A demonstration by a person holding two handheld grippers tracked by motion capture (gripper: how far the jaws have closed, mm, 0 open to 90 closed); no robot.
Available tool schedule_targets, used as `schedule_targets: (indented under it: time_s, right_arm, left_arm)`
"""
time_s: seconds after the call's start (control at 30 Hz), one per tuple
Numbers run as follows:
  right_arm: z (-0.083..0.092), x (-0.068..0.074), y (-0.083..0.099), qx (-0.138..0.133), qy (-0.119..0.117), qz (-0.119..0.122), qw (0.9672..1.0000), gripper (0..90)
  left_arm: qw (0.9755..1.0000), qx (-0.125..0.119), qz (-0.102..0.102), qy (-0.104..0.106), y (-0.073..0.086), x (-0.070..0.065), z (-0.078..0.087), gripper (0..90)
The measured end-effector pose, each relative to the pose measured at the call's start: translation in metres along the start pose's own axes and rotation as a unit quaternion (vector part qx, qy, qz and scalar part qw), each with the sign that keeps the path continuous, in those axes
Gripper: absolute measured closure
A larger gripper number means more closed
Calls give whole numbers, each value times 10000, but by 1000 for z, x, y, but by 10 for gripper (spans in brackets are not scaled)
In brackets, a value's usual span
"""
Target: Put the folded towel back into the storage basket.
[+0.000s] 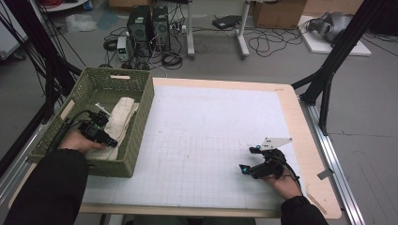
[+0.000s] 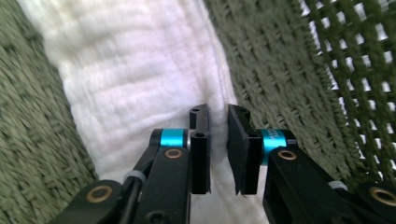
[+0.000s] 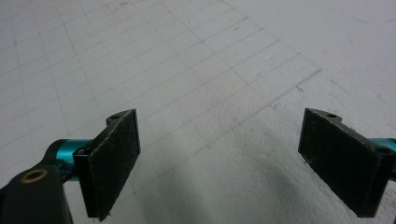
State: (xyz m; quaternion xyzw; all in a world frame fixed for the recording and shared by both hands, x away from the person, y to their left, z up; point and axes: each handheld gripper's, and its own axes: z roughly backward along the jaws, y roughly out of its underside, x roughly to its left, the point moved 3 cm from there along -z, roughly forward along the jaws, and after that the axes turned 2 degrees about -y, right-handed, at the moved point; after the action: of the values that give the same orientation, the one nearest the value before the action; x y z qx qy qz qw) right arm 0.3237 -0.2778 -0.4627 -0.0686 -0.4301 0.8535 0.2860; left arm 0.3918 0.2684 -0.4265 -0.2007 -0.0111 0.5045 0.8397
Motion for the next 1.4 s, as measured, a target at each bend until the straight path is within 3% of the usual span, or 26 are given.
schedule_targets:
  time_s: [0.13, 0.3, 0.7, 1.0, 1.4]
  right_arm:
    - [0, 0, 0, 4, 4, 4, 10000, 121]
    - [0, 0, 0, -7, 5, -3, 10000, 120]
    - [-1, -1, 0, -17, -11, -1, 10000, 120]
    - [0, 1, -1, -34, -5, 27, 10000, 120]
    - [1, 0, -2, -79, -13, 15, 10000, 120]
  left_arm:
    - [9992, -389, -129, 36, -3, -2, 9, 744]
    - [9974, -669, -284, 17, -3, -4, 17, 724]
    - [9974, -616, -368, 85, -3, -5, 16, 707]
    - [9921, -1109, -562, -148, -5, -8, 31, 657]
    - [9869, -1416, -766, -108, -11, -22, 49, 613]
